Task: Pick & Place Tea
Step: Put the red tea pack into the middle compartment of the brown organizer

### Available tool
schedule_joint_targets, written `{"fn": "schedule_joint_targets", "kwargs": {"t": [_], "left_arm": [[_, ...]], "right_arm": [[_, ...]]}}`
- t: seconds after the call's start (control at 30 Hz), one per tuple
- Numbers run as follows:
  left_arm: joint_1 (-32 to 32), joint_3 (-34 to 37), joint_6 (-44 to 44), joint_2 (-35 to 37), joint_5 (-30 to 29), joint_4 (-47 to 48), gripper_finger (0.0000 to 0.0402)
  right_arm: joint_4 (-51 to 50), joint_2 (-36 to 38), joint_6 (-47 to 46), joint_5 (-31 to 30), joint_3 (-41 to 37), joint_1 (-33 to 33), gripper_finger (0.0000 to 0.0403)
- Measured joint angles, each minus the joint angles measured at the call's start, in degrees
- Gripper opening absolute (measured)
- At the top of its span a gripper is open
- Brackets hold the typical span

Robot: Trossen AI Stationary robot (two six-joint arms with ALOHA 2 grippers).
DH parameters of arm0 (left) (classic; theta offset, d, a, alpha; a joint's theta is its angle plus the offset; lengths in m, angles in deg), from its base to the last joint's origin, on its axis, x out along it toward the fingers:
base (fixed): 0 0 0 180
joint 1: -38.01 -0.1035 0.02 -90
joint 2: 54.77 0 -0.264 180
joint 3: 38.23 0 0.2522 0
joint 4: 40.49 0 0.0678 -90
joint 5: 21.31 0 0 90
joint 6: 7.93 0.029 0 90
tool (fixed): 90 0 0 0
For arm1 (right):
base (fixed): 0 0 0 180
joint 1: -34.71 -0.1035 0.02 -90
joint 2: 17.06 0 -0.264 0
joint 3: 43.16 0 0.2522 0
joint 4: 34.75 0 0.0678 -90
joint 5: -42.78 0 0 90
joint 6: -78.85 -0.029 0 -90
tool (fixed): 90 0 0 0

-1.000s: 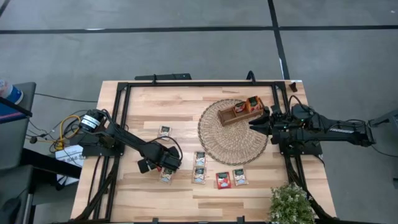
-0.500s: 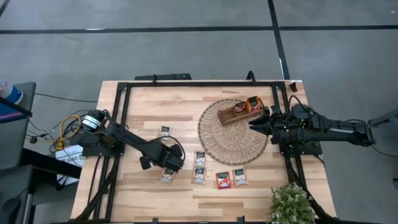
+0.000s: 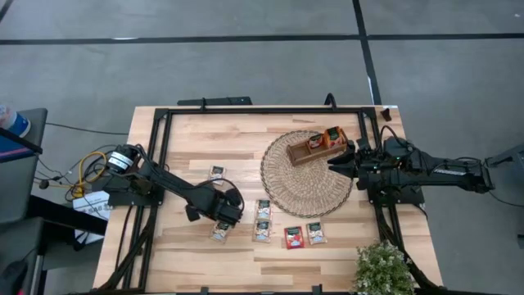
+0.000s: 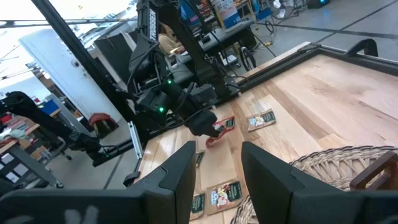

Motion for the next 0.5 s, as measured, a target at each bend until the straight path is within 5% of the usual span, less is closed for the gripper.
{"fn": "schedule_joint_targets", "kwargs": {"t": [0.3, 0.5], "left_arm": [[0.0, -4.4, 9.7, 0.1, -10.3, 0.2, 0.0046], [-1.4, -13.4, 30.4, 0.1, -21.8, 1.9, 0.0045]], "right_arm": [[0.0, 0.0, -3.1, 2.5, 0.0, 0.0, 0.0123], [0.6, 0.0, -10.7, 3.3, 0.0, 0.1, 0.0124]]}}
